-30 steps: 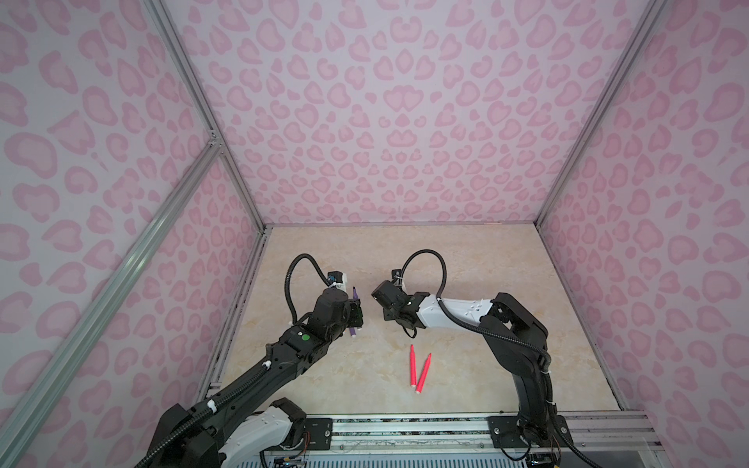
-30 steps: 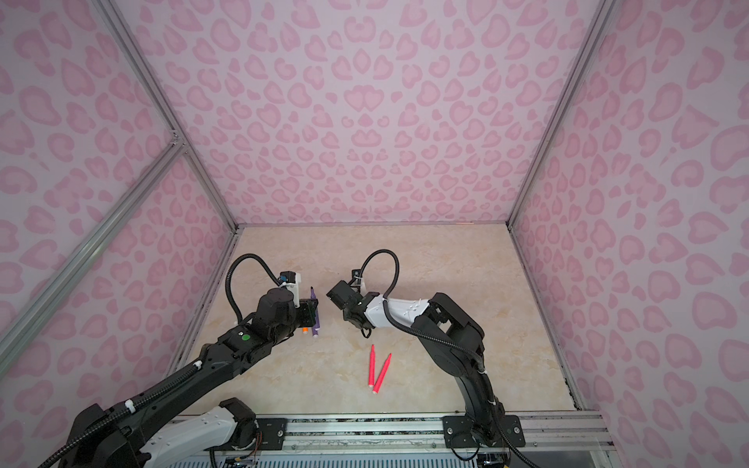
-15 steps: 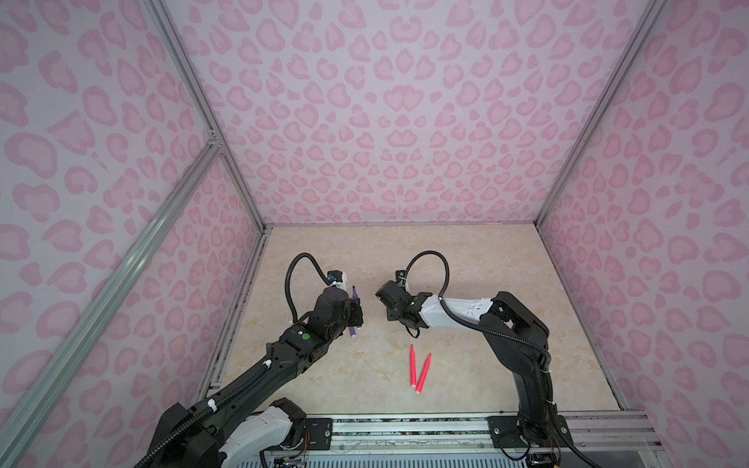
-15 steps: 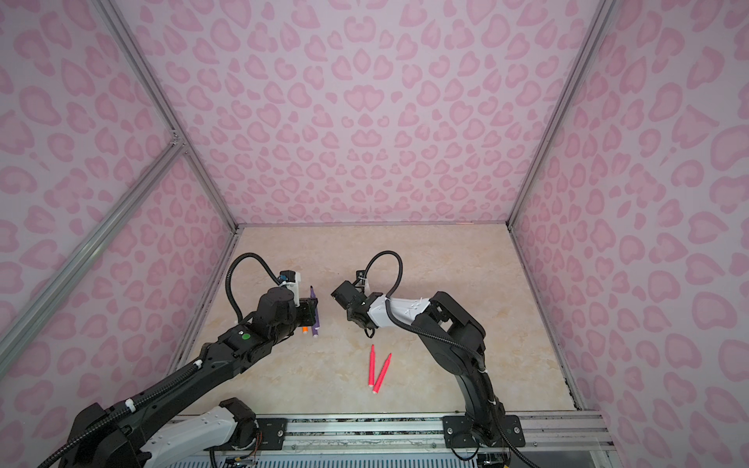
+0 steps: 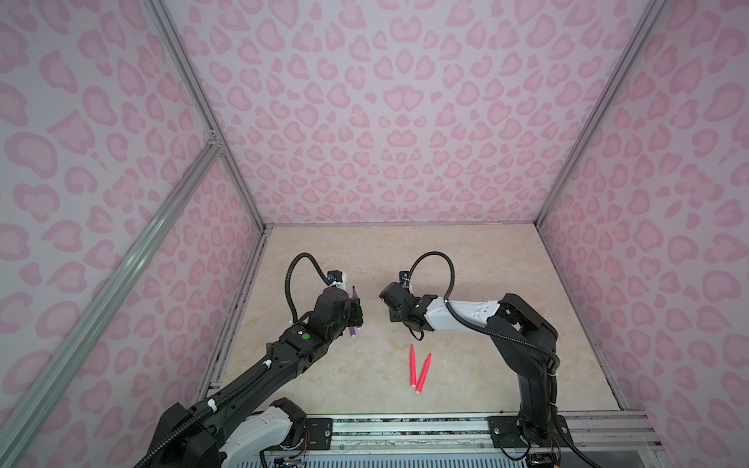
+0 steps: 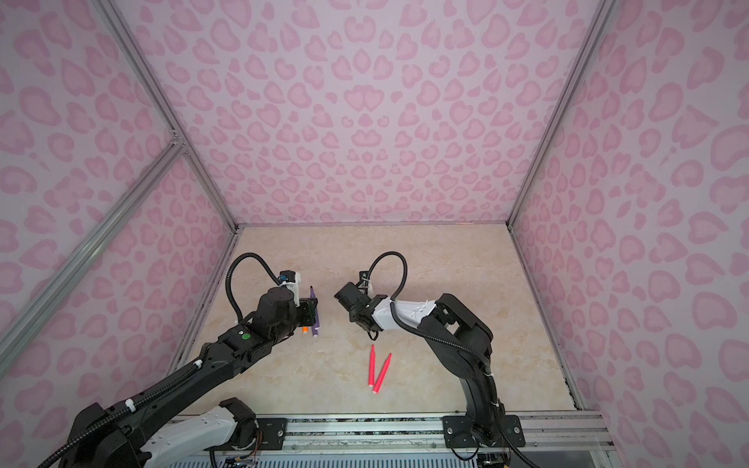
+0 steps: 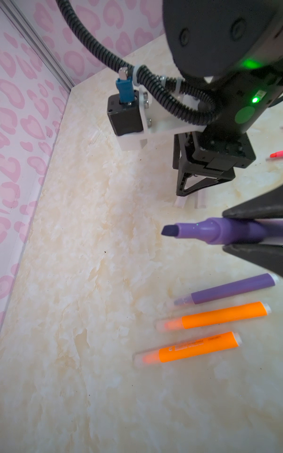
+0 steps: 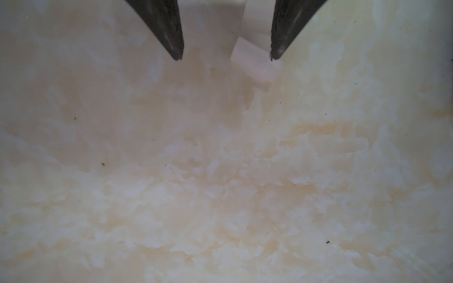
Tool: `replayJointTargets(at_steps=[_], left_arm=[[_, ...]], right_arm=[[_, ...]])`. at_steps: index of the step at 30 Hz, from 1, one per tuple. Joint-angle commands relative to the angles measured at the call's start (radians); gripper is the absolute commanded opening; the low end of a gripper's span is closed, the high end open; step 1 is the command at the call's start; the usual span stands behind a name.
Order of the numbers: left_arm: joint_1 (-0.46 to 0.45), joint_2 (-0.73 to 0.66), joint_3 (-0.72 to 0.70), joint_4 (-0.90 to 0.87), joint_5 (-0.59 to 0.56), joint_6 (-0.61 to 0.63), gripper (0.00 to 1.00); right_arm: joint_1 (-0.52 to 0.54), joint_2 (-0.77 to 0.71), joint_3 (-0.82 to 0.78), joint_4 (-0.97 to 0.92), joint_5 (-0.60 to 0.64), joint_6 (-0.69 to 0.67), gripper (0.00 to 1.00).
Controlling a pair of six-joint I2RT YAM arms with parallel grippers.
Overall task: Insert pens into pen caps
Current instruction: Rotate the pen cap at the center of the table.
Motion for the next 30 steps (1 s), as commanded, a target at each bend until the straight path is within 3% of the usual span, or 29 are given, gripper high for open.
replayJointTargets(at_steps=[1, 11, 30], left_arm=[[-0.001, -0.002, 0.015, 0.007, -0.008, 0.000, 0.03], [-0.001, -0.014, 0.012, 0.005, -0.011, -0.001, 0.03], [0.000, -0.014, 0.013, 0.001, -0.005, -0.007, 0.03]], right_arm=[[0.004, 0.002, -0.009, 0.013, 0.012, 0.009, 0.59], [-0.001, 0.025, -0.009, 0.014, 0.020, 0.019, 0.51], [-0.050, 0.058, -0.007, 0.030, -0.005, 0.020, 0.51]])
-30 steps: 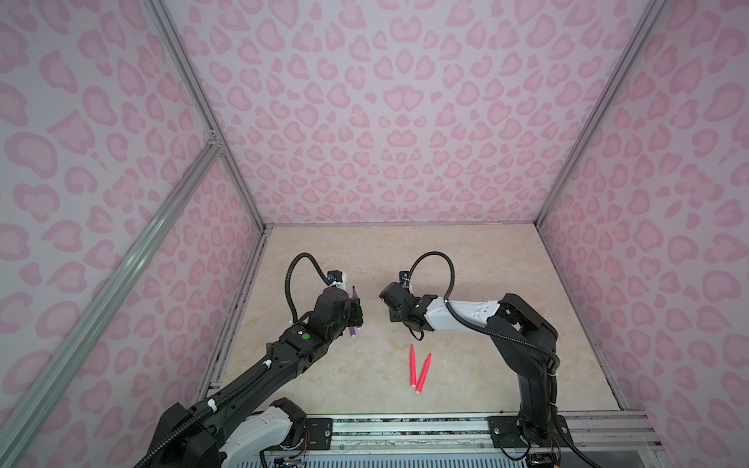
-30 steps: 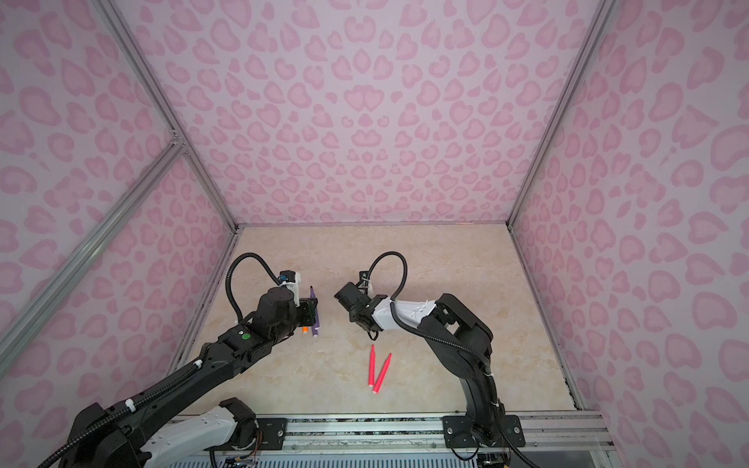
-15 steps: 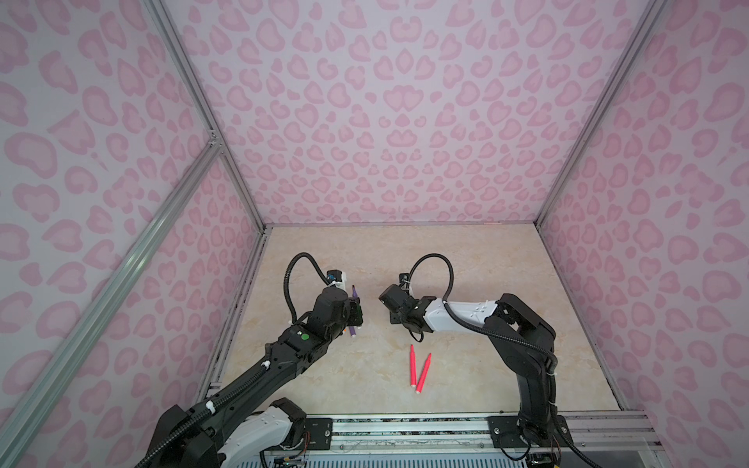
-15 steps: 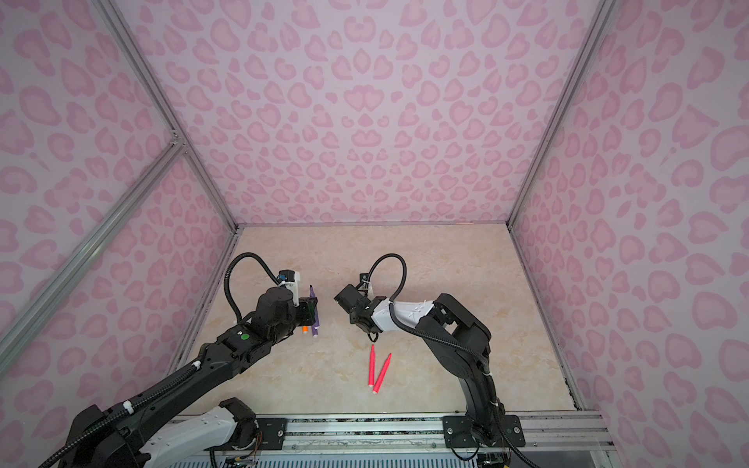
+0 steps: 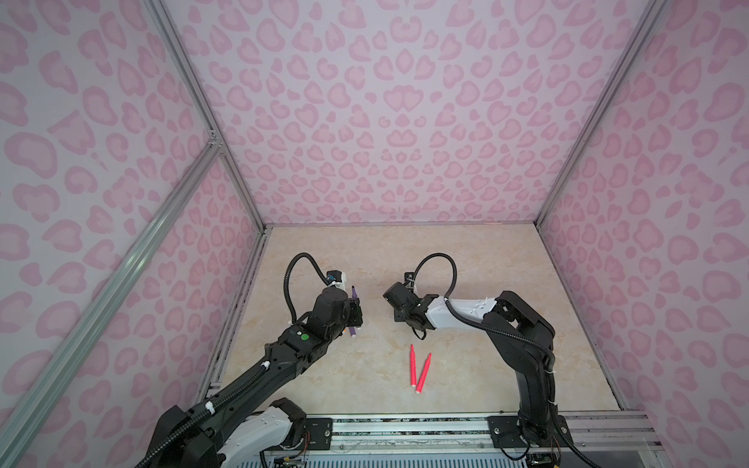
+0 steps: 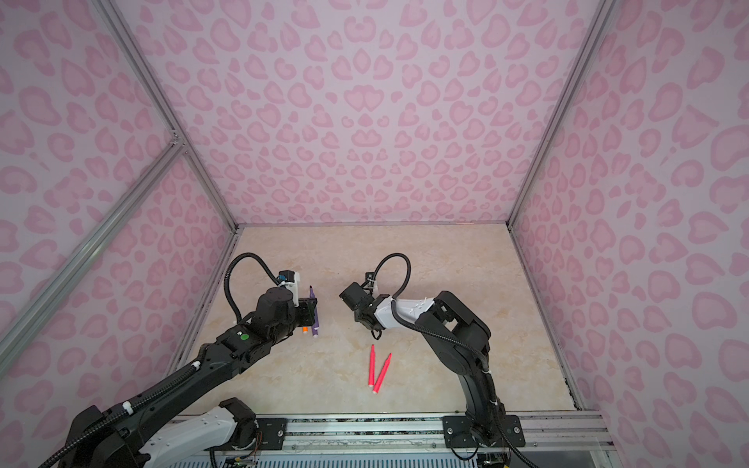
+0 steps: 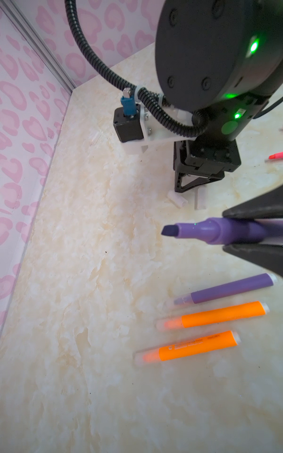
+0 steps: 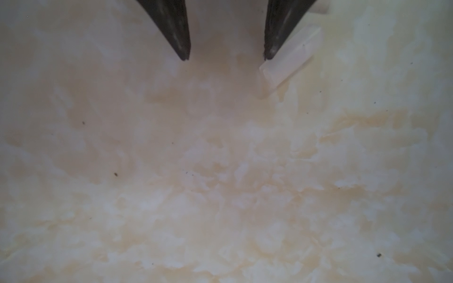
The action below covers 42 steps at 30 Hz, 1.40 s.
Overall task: Insert pens into pen caps
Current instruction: Rotate the pen cap at the center of the table, then pick up the pen cap from the center of the table.
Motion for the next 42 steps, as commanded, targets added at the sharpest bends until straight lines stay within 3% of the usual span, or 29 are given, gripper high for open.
replayJointTargets(at_steps=[1, 12, 21, 30, 42], left_arm=[[0.000, -0.003, 0.011, 0.011, -0.006, -0.003, 0.03], [0.000, -0.031, 0.007, 0.005, -0.013, -0.002, 0.03], [0.000, -0.035, 0.006, 0.004, -0.012, -0.003, 0.03], [0.000, -0.056, 0.001, -0.002, -0.022, -0.003, 0.03], [0.000, -0.052, 0.000, 0.001, -0.021, -0.006, 0.03]], right_arm=[[-0.007, 0.027, 0.014, 0.020, -0.006, 0.001, 0.51], [-0.019, 0.048, 0.072, -0.003, -0.002, -0.013, 0.52], [0.004, -0.023, 0.102, -0.024, 0.031, -0.028, 0.53], [0.050, 0.097, 0.231, -0.098, 0.034, -0.022, 0.50], [0.052, 0.106, 0.191, -0.091, 0.048, 0.003, 0.47]])
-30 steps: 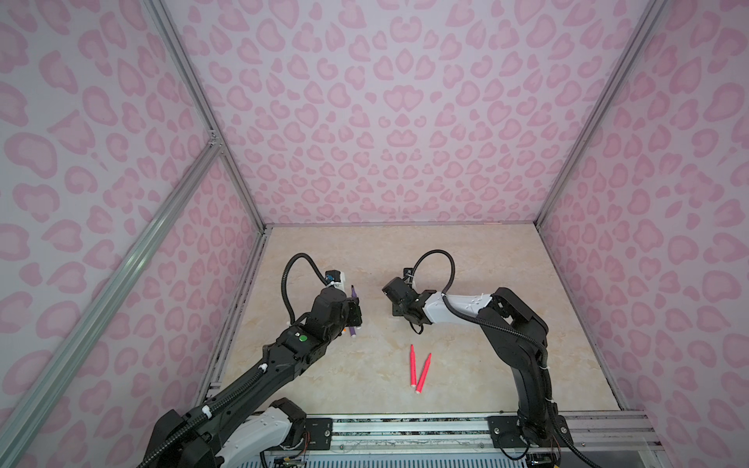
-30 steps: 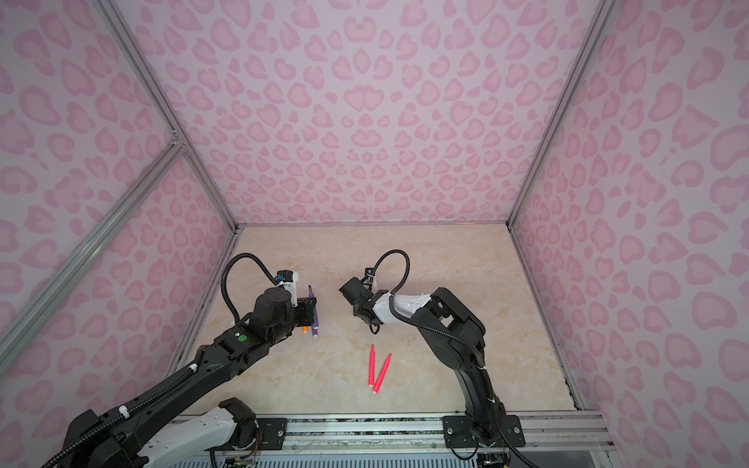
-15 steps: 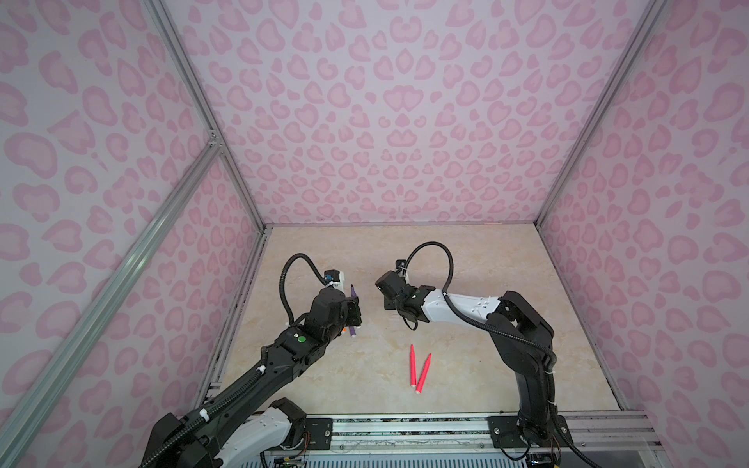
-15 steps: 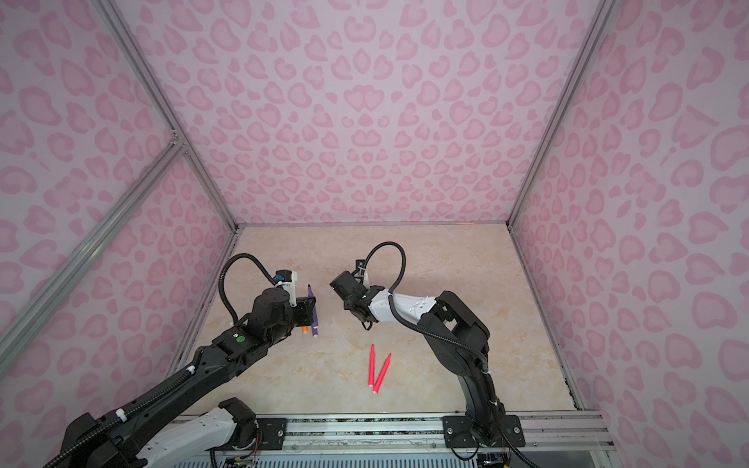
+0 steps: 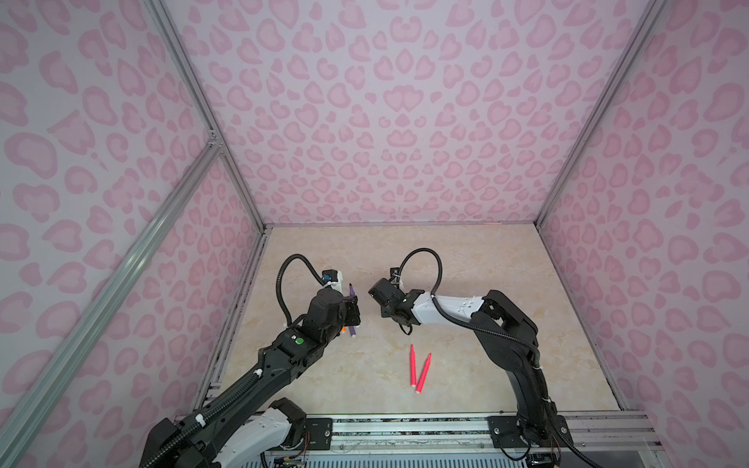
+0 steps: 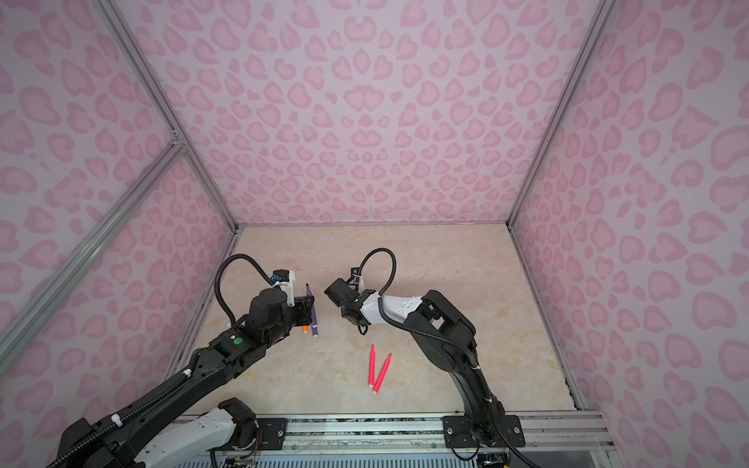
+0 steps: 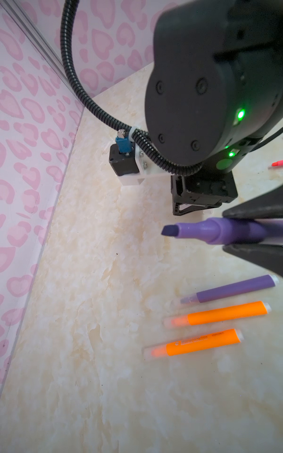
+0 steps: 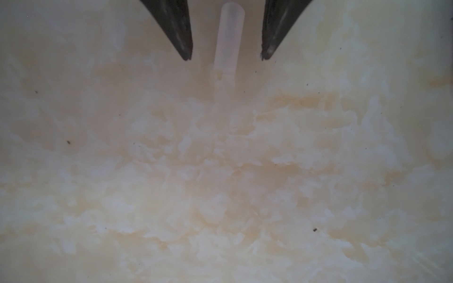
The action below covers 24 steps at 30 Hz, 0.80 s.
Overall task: Insert pens into pen caps
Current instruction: Pick up the pen cap from the center of the table.
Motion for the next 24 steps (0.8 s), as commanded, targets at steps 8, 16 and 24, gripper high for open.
replayJointTargets(at_steps=[8, 16, 24], left_arm=[[0.000, 0.016, 0.007, 0.006, -0.007, -0.005, 0.03], [0.000, 0.032, 0.016, 0.001, -0.003, -0.005, 0.03], [0.000, 0.043, 0.021, -0.001, 0.002, -0.005, 0.03]], right_arm=[[-0.013, 0.043, 0.022, -0.030, 0.006, 0.024, 0.37], [-0.013, 0.033, 0.004, -0.026, -0.029, 0.038, 0.35], [-0.013, 0.033, -0.008, -0.016, -0.035, 0.041, 0.35]])
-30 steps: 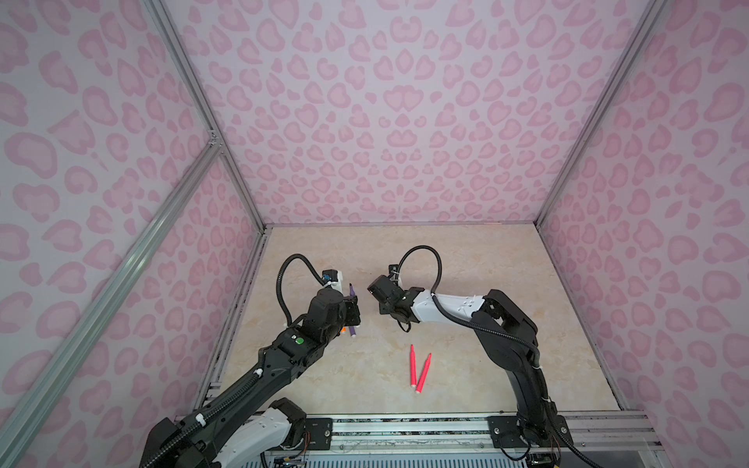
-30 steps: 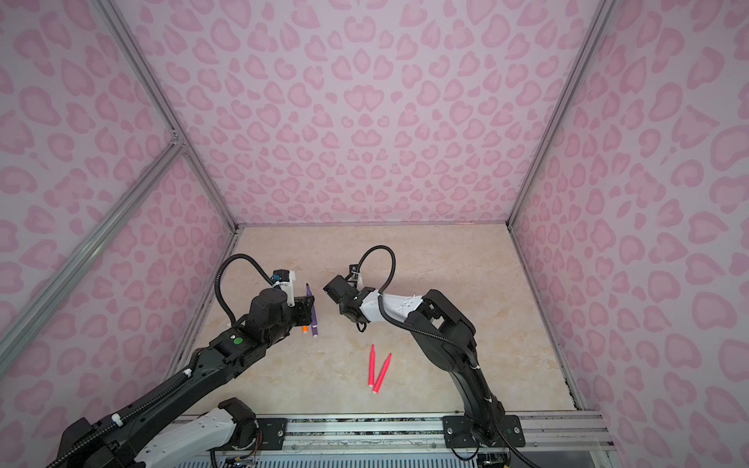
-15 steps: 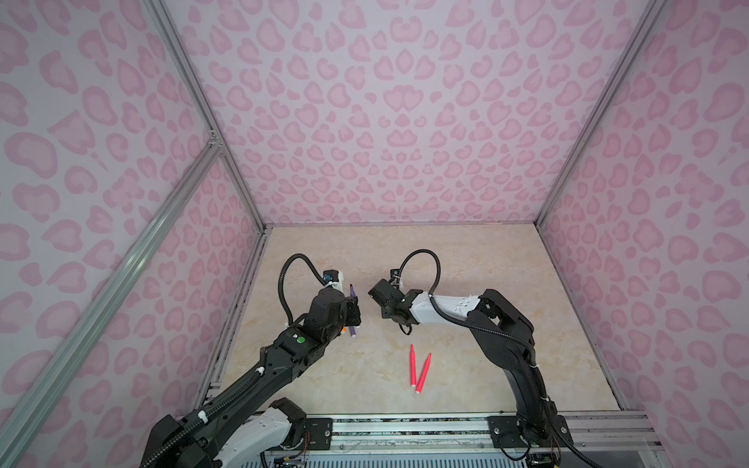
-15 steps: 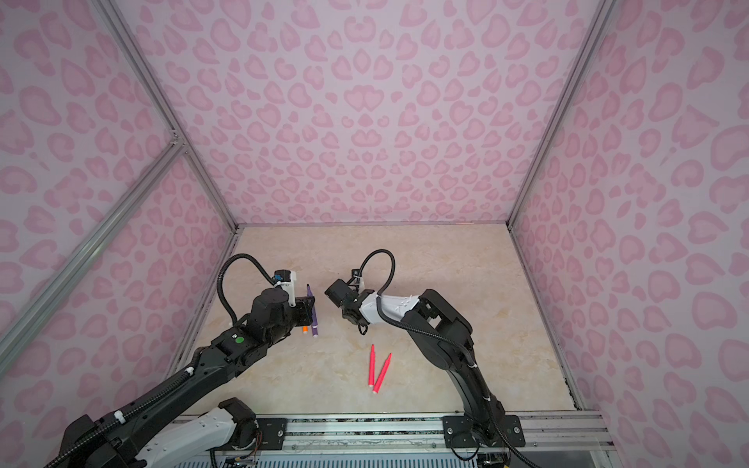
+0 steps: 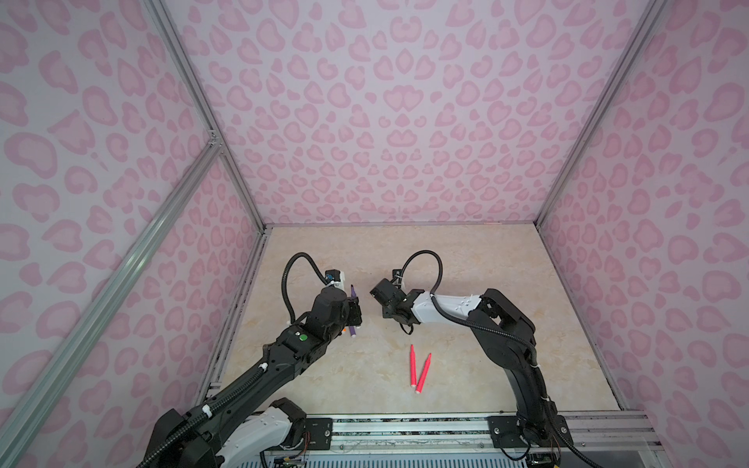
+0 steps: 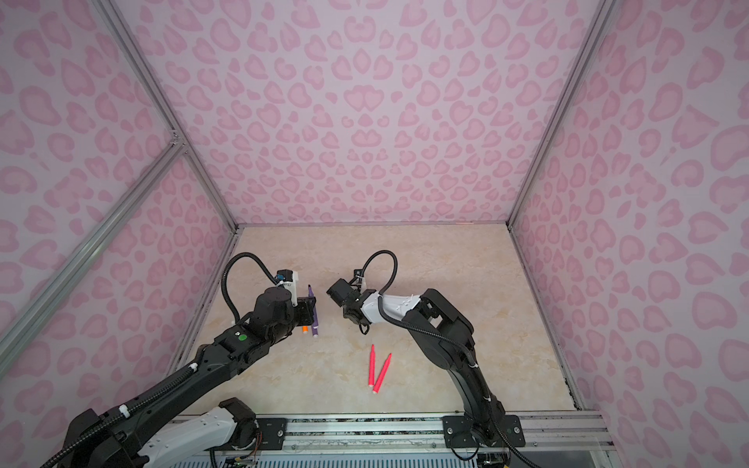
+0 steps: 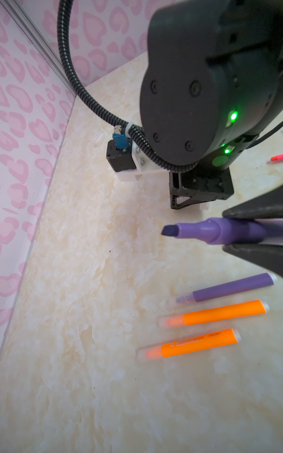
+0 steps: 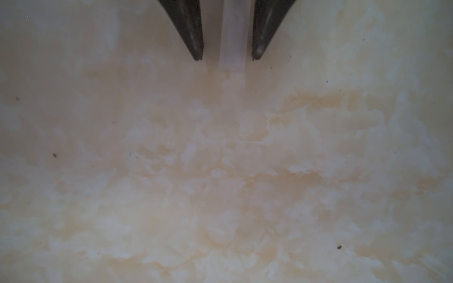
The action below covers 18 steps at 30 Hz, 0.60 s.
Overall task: Insert pens into pen caps
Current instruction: Pick up the pen cap from the center of the table.
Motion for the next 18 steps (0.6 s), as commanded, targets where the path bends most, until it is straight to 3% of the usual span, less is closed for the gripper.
replayJointTargets(at_steps=[1, 7, 11, 18], left_arm=[[0.000, -0.001, 0.013, 0.003, 0.000, -0.005, 0.03], [0.000, -0.010, 0.012, -0.003, -0.001, -0.005, 0.03], [-0.001, -0.011, 0.011, -0.002, -0.003, -0.005, 0.03], [-0.001, -0.014, 0.011, -0.003, -0.001, -0.004, 0.03]], right_arm=[[-0.003, 0.012, -0.005, -0.008, -0.009, 0.009, 0.35], [-0.014, 0.018, -0.009, -0.006, -0.027, 0.009, 0.29], [-0.014, 0.013, -0.015, 0.000, -0.034, 0.007, 0.18], [-0.017, 0.016, -0.014, 0.003, -0.036, 0.007, 0.15]])
